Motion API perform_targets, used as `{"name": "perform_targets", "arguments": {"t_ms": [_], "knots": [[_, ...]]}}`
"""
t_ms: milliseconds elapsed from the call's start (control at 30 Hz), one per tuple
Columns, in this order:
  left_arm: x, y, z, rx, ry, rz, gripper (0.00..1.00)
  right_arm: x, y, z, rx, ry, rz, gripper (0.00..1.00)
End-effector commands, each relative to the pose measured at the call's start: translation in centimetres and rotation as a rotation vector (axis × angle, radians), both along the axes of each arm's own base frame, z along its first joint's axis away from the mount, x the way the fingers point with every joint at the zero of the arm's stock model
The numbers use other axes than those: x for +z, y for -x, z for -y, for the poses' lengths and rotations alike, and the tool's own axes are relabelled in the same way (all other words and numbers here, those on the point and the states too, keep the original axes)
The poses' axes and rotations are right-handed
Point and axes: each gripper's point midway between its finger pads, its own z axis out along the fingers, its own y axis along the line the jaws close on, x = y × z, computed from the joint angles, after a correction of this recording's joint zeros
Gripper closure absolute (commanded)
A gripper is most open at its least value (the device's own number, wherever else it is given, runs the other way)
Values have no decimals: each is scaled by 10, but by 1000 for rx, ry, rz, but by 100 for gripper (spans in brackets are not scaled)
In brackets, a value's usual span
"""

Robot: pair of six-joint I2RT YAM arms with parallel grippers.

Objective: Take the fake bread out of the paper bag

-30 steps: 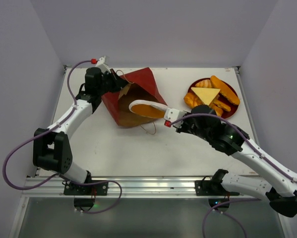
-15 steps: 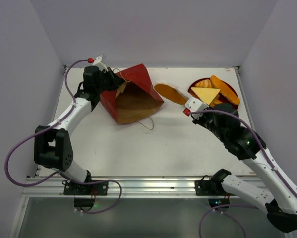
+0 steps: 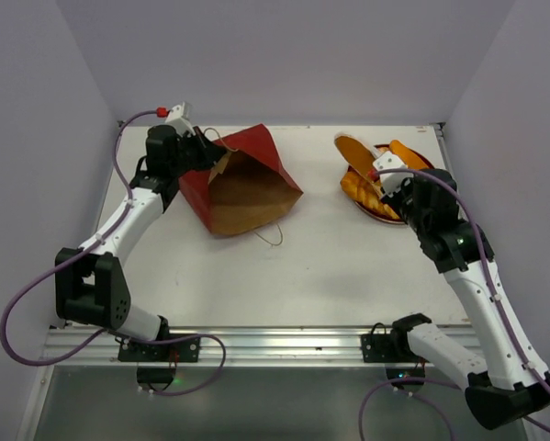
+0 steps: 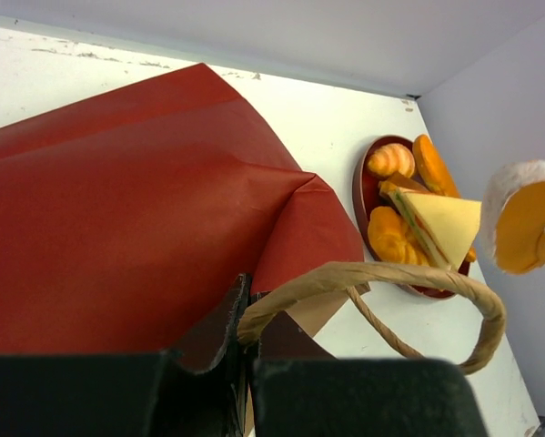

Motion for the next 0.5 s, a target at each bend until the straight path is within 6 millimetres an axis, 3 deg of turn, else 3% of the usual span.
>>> {"name": "perform_targets", "arguments": {"t_ms": [0, 133, 467], "knots": [[5, 11, -4, -35, -24, 31, 100, 41, -10, 12, -53, -66, 115, 100], [-2, 20, -2, -70, -23, 35, 100, 51, -12, 38, -141, -71, 135, 100], [-12, 35, 2, -126, -26, 41, 100, 34, -9, 82, -315, -140, 105, 100]]}}
